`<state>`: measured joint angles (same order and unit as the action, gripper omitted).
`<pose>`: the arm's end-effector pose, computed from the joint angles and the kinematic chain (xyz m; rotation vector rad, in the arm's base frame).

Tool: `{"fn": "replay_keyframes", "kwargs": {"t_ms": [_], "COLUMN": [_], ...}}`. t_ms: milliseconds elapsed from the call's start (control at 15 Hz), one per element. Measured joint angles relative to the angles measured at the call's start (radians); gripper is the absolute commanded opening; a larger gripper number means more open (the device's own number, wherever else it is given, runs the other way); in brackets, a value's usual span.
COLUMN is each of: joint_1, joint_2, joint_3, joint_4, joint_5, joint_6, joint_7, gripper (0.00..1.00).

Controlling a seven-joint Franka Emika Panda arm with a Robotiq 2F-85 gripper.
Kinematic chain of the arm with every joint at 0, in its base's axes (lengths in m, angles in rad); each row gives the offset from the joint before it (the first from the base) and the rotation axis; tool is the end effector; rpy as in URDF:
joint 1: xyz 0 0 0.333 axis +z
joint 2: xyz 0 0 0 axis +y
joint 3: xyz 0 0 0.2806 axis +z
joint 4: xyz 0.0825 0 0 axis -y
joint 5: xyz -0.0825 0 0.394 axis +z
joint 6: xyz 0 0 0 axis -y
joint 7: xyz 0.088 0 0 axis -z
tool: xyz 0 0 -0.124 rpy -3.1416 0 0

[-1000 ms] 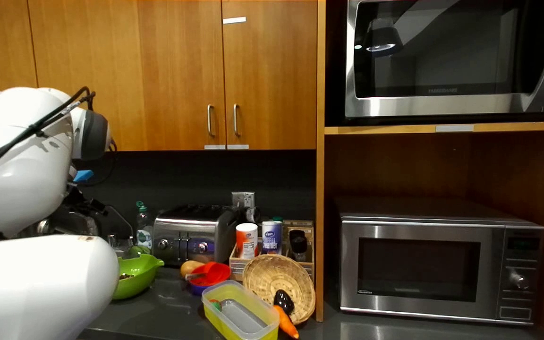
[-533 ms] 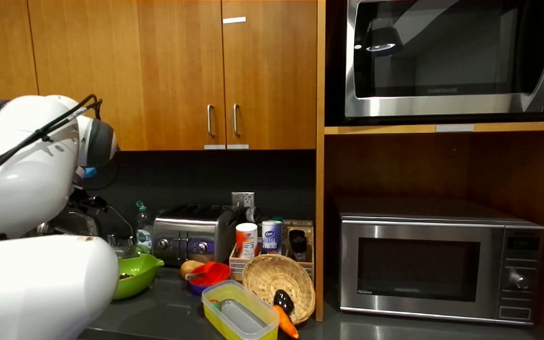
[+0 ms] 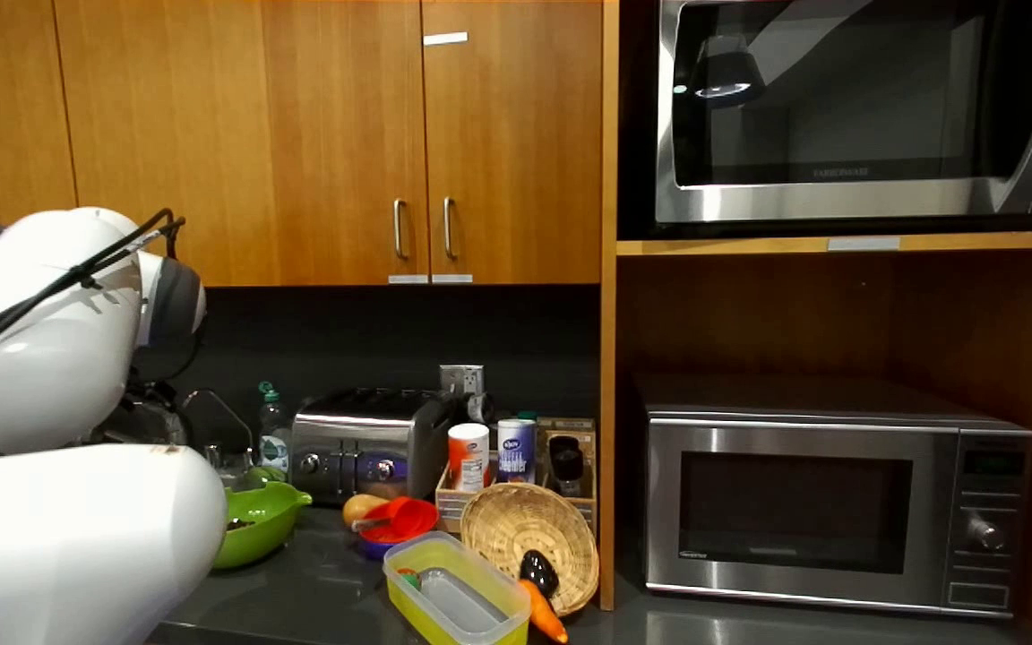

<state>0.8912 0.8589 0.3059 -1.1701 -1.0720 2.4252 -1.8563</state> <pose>0.3665 0.6996 0.2967 -0.5115 2.3268 0.2134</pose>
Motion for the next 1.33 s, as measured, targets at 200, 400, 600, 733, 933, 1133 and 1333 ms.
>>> {"fn": "replay_keyframes", "kwargs": {"t_ms": [200, 400, 600, 733, 933, 1133, 1333], "joint_1": [0.016, 0.016, 0.016, 0.016, 0.015, 0.028, 0.038], "joint_2": [0.035, 0.072, 0.103, 0.121, 0.139, 0.14, 0.14], "joint_3": [-0.033, -0.041, -0.047, -0.05, -0.05, -0.081, -0.104], "joint_4": [0.066, 0.139, 0.198, 0.227, 0.257, 0.262, 0.264], "joint_5": [-0.001, -0.003, -0.003, -0.003, -0.003, 0.022, 0.042], "joint_6": [-0.008, -0.045, -0.086, -0.107, -0.125, -0.126, -0.126], "joint_7": [-0.007, -0.024, -0.044, -0.055, -0.062, -0.064, -0.064], "gripper": [1.0, 1.0, 0.83, 0.61, 0.37, 0.15, 0.01]}}
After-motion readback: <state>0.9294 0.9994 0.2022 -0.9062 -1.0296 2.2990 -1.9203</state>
